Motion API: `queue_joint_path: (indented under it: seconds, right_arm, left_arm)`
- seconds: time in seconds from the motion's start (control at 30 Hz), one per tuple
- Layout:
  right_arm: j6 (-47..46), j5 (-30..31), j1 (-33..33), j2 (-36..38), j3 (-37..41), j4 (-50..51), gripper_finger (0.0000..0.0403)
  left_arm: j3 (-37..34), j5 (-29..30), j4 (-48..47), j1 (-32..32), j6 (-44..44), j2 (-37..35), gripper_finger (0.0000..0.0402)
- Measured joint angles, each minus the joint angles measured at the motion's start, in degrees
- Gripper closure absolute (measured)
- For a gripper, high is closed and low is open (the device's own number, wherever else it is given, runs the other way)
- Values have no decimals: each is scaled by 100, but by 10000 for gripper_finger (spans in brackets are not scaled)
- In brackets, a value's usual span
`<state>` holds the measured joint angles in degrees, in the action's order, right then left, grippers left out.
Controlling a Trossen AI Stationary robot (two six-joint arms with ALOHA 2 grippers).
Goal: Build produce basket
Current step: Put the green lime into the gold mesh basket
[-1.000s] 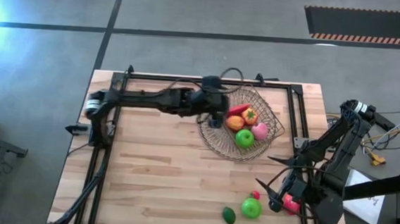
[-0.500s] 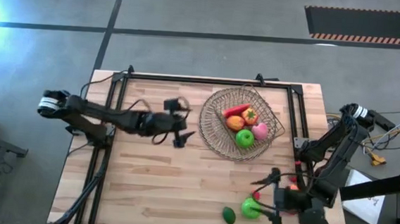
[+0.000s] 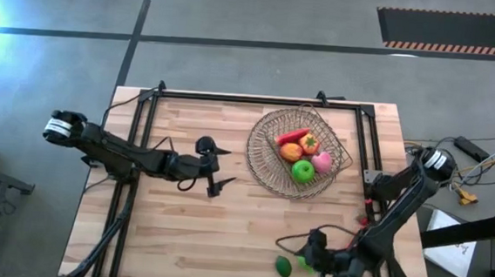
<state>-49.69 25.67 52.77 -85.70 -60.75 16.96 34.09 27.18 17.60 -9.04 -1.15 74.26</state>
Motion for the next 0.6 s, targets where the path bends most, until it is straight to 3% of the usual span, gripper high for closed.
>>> queue_joint_path:
  seconds: [0.13,0.37,0.6]
  right_arm:
    - [-334,185,9,-632,-762,610,35]
    - [-2208,289,-100,-1921,-2105,2898,35]
    - [-2484,209,-184,-2323,-2675,2846,36]
  left_arm:
    - [0,18,160,-71,-302,0,6]
    - [-2,17,141,-243,-613,49,6]
    - [-11,15,139,-386,-612,59,6]
